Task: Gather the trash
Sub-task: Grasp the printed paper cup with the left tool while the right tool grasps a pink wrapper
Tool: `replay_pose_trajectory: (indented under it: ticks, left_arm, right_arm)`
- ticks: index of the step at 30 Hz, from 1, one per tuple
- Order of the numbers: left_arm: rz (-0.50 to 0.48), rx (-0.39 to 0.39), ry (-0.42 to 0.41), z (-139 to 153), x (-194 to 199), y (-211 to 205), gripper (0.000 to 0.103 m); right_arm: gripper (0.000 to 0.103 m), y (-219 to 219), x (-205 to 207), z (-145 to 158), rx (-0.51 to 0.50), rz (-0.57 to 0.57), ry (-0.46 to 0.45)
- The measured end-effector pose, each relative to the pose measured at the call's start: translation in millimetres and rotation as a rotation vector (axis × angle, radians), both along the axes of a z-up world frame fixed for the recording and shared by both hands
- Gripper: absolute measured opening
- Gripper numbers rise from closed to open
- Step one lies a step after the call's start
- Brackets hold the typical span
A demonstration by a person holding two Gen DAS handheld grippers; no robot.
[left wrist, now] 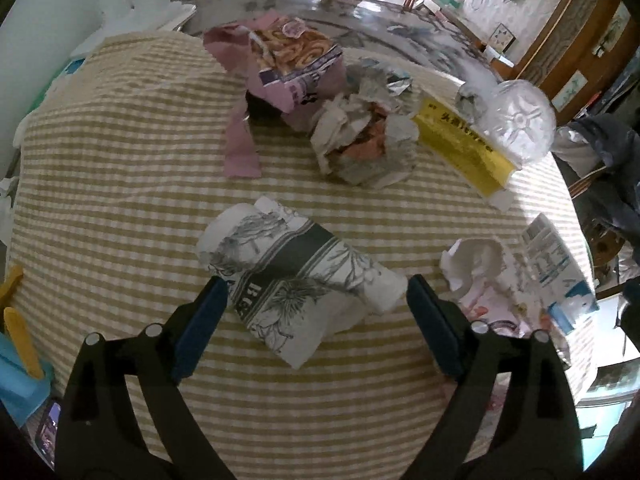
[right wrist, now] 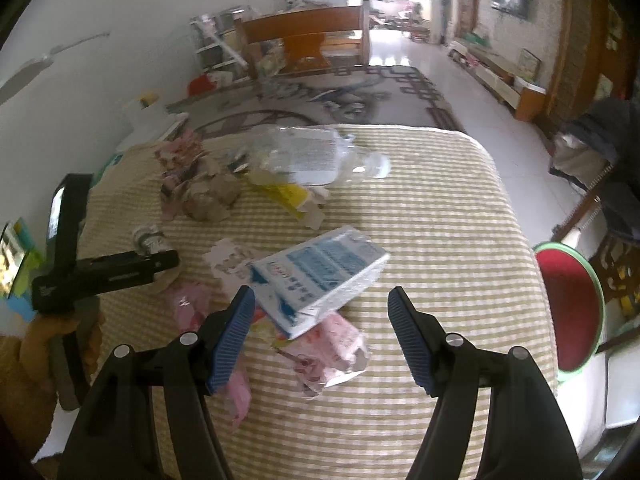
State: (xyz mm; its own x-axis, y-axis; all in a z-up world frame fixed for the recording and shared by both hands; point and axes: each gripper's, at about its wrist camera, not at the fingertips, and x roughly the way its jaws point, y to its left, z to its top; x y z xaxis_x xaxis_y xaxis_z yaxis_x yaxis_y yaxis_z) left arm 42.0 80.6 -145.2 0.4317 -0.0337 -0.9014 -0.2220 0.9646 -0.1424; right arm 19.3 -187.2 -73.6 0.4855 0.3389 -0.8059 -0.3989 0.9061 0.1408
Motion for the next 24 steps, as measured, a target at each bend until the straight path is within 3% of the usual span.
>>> replay_pose_trajectory:
  ticks: [4, 6, 8, 10, 24]
  left_arm:
    - [0.013, 0.015, 0.006, -5.8, -3.9, 2.9, 0.088]
    - [0.016, 0.020, 0.009, -7.7, -4.3, 5.1, 0.082]
    - [0.016, -0.001, 0.024, -10.0, -4.9, 7.5, 0.054]
    - [0.018, 0.000, 0.035, -11.8, -6.3, 7.4, 0.040]
    - [0.010, -0.056, 0.007, 0.2, -29.3, -6.7, 0.037]
  right_arm:
    - [0.067, 22.3, -9.1, -7.4, 0.030, 0.126, 0.048]
    - [0.067, 35.2, -15.1, -13.6, 0.024, 0.192, 0.071]
    - [0.067, 46.7, -19.6, -18.9, 0.013, 0.244, 0.089]
    - [0.067, 57.3, -21.6, -24.9, -0.003, 0.282, 0.105]
    - [0.067, 88.6, -17.0, -72.5, -0.141, 0.373, 0.187]
